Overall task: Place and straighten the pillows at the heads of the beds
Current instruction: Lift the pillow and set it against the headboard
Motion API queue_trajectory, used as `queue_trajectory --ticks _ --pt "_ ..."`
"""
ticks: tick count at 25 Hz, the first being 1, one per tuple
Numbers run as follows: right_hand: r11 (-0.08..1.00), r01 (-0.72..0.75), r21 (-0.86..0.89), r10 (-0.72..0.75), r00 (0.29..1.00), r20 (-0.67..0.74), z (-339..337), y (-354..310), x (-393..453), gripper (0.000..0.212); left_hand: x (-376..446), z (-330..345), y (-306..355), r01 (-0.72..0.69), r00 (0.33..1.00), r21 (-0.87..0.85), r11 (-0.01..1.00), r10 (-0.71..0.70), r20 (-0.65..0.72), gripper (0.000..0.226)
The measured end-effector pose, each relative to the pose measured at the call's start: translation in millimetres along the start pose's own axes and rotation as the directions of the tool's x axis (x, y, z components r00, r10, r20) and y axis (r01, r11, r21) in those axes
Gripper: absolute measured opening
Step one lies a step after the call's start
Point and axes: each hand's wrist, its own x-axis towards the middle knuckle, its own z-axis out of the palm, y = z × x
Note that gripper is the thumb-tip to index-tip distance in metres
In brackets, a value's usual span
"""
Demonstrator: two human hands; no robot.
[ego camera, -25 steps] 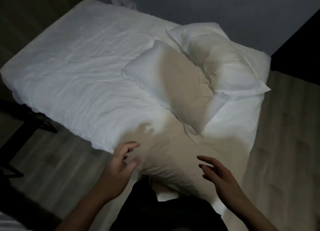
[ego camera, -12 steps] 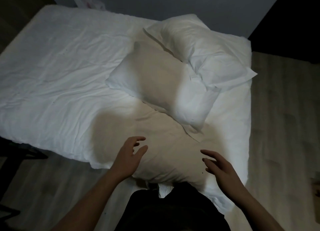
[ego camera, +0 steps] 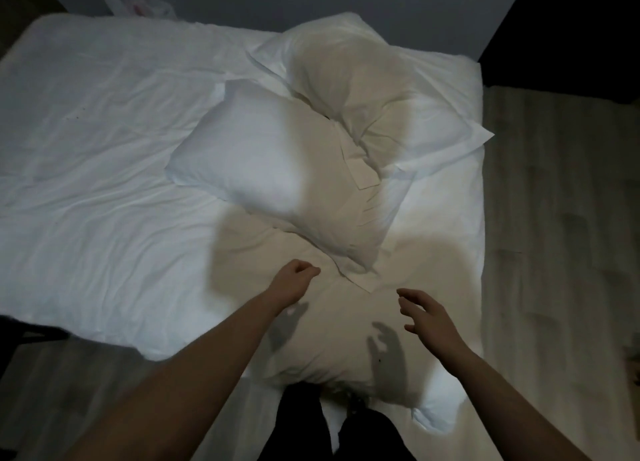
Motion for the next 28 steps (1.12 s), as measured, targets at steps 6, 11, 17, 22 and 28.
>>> queue_trajectory --ticks 6,11,17,22,28 --pt "0.995 -0.049 0.083 0.056 0.994 -0.095 2.7 35.3 75.8 0.020 127.9 72.4 41.0 0.234 0.969 -0.267 0.935 -0.203 0.139 0.072" --pt "0.987 -0.020 0.162 0.043 0.990 -0.136 20.9 42.8 108.1 0.023 174.3 107.8 44.0 0.244 0.969 -0.543 0.803 -0.219 0.110 0.082" --pt "0.942 -0.005 0.336 0.092 0.966 -0.243 13.2 2.8 93.9 0.052 89.0 13.7 15.3 -0.053 0.988 -0.516 0.855 -0.030 -0.150 0.054" --pt "0.937 -0.199 0.286 0.250 0.956 -0.153 52.9 -21.2 93.3 0.086 -31.8 -102.5 -99.0 0.140 0.988 -0.469 0.872 -0.089 0.129 0.070" --pt "0.921 -0.377 -0.096 0.382 0.924 0.029 135.5 10.9 82.0 0.119 -68.2 -146.2 -191.0 0.378 0.919 -0.401 0.834 -0.286 0.271 0.071"
